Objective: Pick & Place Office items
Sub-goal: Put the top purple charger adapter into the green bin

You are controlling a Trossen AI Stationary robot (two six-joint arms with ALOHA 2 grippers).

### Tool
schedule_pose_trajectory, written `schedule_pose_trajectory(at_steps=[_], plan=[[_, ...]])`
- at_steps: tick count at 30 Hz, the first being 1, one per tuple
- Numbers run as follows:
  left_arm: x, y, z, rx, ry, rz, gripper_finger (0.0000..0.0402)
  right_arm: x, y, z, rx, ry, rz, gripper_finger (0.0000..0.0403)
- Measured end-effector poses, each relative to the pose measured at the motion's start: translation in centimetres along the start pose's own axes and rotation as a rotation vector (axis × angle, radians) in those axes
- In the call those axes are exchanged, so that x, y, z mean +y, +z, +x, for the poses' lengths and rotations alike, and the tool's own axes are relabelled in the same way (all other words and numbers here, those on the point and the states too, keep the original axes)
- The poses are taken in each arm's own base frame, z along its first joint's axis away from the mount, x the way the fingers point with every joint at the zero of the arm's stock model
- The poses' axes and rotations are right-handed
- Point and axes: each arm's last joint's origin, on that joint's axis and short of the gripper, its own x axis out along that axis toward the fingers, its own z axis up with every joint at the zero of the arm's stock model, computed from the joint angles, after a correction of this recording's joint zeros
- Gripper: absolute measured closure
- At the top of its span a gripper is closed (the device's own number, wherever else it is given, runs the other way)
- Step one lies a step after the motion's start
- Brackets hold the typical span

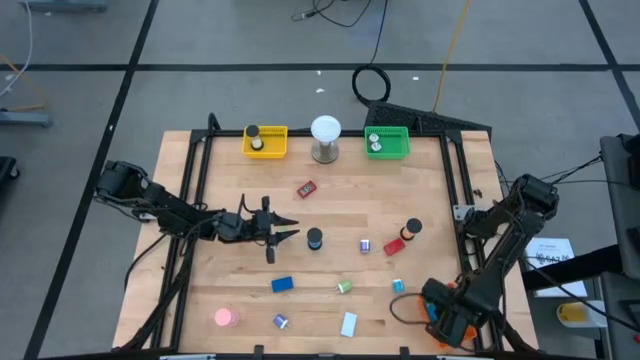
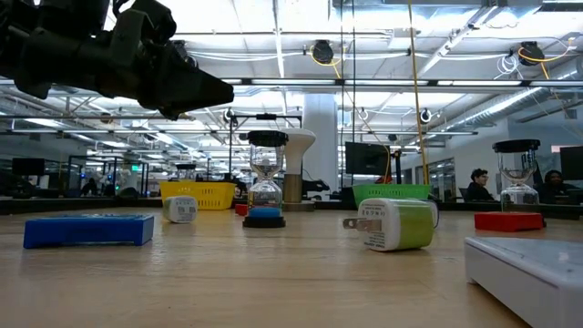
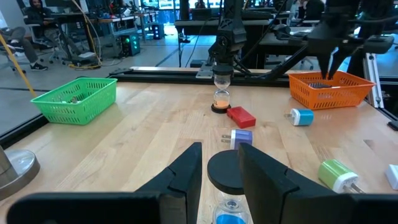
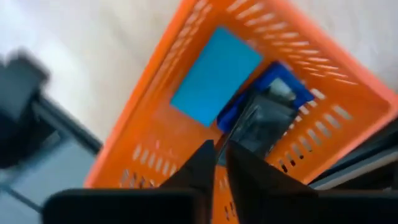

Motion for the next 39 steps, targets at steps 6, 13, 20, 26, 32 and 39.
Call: schedule_pose_trajectory(at_steps=[6, 13, 20, 26, 32, 39], plan=[[0.0, 0.0, 0.0, 0.000, 0.000, 0.000, 0.0295, 0.5, -1.7, 1.0, 0.070, 0.012, -0.148, 0.0396], [0.0, 0.0, 0.0, 0.000, 0.000, 0.000, 0.0295, 1.4, -2.2, 2.9, 0.111, 0.000, -0.241, 0.0401], [0.0, 0.0, 0.0, 0.000, 0.000, 0.000, 0.0295, 1.1, -2.1, 3.2, 0.119, -0.046, -0.256, 0.0402], [0.0, 0.0, 0.0, 0.000, 0.000, 0.000, 0.0295, 0.7, -2.0, 3.2, 0.092, -0.084, -0.248, 0.0402], [0.0, 0.0, 0.0, 0.000, 0.000, 0.000, 0.0295, 0.7, -2.0, 3.2, 0.092, -0.087, -0.242, 0.0402], [0.0, 0.0, 0.0, 0.001, 0.001, 0.000, 0.0295, 0.9, -2.1, 2.2, 0.073, -0.051, -0.247, 0.0402]])
